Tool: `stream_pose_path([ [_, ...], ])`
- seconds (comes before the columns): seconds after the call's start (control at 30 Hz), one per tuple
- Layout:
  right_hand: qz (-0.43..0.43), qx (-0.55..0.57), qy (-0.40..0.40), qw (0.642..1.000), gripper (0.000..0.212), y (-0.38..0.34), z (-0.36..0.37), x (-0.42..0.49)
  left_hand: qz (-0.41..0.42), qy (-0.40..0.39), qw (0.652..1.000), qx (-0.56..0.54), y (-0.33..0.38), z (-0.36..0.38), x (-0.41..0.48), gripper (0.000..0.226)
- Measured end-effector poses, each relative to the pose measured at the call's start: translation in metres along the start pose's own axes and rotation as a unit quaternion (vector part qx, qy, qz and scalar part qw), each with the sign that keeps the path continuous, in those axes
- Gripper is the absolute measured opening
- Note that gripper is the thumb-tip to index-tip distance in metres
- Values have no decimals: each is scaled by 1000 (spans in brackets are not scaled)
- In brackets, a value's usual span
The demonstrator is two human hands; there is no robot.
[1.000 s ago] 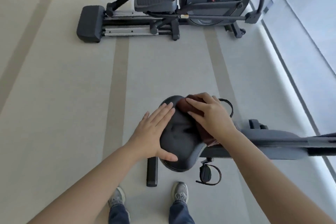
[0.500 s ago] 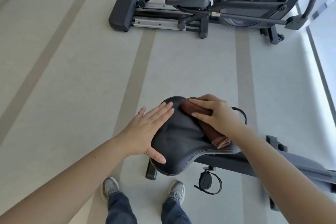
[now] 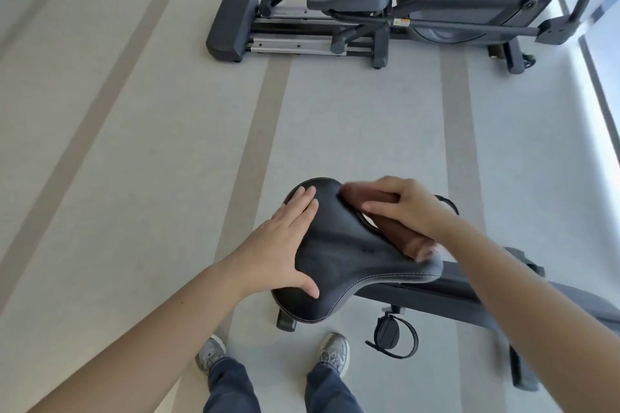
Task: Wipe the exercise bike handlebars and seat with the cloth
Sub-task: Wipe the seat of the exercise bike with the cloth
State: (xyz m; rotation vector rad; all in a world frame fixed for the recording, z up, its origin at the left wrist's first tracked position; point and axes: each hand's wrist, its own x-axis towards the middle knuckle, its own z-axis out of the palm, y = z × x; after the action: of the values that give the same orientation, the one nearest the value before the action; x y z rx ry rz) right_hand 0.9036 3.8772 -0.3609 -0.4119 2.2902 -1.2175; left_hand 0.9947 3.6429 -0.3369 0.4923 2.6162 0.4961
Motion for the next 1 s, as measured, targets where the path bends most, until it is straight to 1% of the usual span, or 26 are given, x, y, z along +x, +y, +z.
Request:
stream_pose_path([
  [0.07,-4,45,18,999,30,-11,10,17,-3,15,1000,-5,0,0,0,130],
  [0.13,5,82,-2,997,35,-12,11,18,0,31,999,-7,0,0,0,128],
  [0.2,10,75,-47,996,32,-3,0,-2,4,54,999,-2,2,0,-1,123],
  [0.27,14,40,-71,997,32,13,-17,-29,5,80,997,8,6,1,-1,113],
  [0.33,9,8,-60,998,37,21,-28,-48,15,108,994,9,12,4,0,104],
  [0.4,9,6,-44,999,38,17,-26,-46,32,145,989,3,17,8,1,93],
  [0.57,-10,39,15,999,32,-17,10,7,26,220,974,-42,20,18,9,76],
  [0.63,-4,50,5,999,32,-15,10,9,27,226,973,-35,19,20,10,74],
  [0.73,17,22,-51,998,30,7,-10,-25,31,227,973,-28,17,21,10,74],
  [0.77,24,15,-52,998,32,18,-19,-40,33,226,973,-26,16,21,10,73],
  [0.87,46,41,-28,998,35,32,-35,-66,33,225,974,-21,17,21,11,73],
  [1.0,30,21,-47,998,27,0,-12,-26,37,232,972,-17,17,22,12,72],
])
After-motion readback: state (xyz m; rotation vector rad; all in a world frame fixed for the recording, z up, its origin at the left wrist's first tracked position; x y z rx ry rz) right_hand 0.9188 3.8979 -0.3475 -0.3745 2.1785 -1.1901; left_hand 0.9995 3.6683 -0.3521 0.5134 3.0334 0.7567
